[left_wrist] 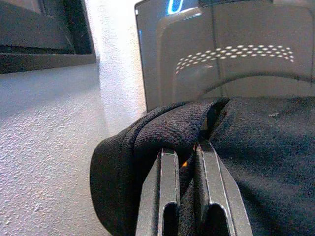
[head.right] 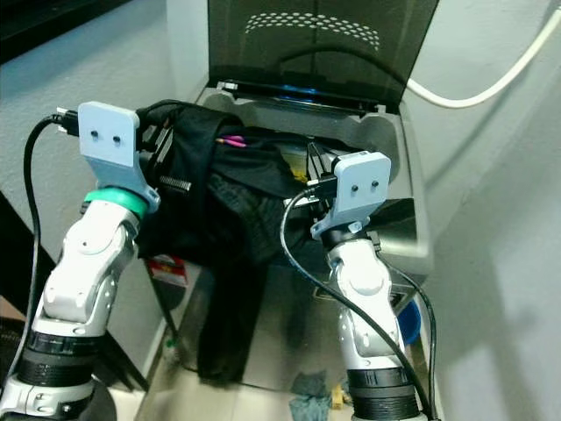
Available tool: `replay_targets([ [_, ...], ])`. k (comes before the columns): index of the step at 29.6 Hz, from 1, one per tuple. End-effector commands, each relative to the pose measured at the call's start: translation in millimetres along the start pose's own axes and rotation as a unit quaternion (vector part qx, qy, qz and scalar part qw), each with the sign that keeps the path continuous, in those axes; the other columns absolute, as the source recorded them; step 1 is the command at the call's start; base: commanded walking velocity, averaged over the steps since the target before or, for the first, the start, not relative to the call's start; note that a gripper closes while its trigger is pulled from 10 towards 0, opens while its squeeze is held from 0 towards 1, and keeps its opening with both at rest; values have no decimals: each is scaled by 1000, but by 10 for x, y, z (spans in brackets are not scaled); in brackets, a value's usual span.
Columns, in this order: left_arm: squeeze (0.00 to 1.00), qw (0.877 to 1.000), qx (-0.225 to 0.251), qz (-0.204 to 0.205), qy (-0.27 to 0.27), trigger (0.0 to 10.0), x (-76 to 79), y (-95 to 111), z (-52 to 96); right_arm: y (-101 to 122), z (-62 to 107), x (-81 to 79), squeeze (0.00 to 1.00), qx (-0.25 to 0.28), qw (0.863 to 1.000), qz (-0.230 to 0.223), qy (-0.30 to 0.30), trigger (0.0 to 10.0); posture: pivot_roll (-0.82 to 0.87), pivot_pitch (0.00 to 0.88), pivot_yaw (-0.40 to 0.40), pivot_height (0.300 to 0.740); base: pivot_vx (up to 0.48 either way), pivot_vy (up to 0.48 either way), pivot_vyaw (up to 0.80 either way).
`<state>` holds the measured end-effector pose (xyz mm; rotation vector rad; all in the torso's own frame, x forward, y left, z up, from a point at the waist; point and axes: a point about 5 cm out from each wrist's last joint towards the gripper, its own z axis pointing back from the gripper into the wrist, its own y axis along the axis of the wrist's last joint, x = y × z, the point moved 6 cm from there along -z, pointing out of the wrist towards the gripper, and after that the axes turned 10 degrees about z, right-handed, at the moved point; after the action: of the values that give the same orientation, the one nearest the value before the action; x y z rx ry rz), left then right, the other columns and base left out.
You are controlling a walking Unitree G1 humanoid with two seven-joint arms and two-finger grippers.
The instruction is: Clothes washing
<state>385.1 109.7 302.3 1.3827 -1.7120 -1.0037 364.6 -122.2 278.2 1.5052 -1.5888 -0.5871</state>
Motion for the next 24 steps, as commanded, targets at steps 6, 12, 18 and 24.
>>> replay_targets([
  [6, 0, 1000, 9, -5, -1, 10000, 9, 37, -15, -22, 9, 45, 0, -6, 1000, 4, -10, 10000, 78, 0, 50, 740, 123, 0, 0],
  [12, 0, 1000, 11, -2, -3, 10000, 16, 42, -13, -43, 9, 78, 0, -11, 1000, 3, -19, 10000, 78, 0, 50, 740, 461, 0, -667],
  [18, 0, 1000, 10, -2, -2, 10000, 14, 44, -14, -41, 11, 84, 0, -11, 1000, 8, -21, 10000, 76, 0, 53, 740, 480, 0, -133],
  [24, 0, 1000, 11, -8, -1, 10000, 9, 39, -9, -40, 14, 89, 0, -11, 1000, 10, -23, 10000, 76, 0, 53, 740, 407, 0, 0],
])
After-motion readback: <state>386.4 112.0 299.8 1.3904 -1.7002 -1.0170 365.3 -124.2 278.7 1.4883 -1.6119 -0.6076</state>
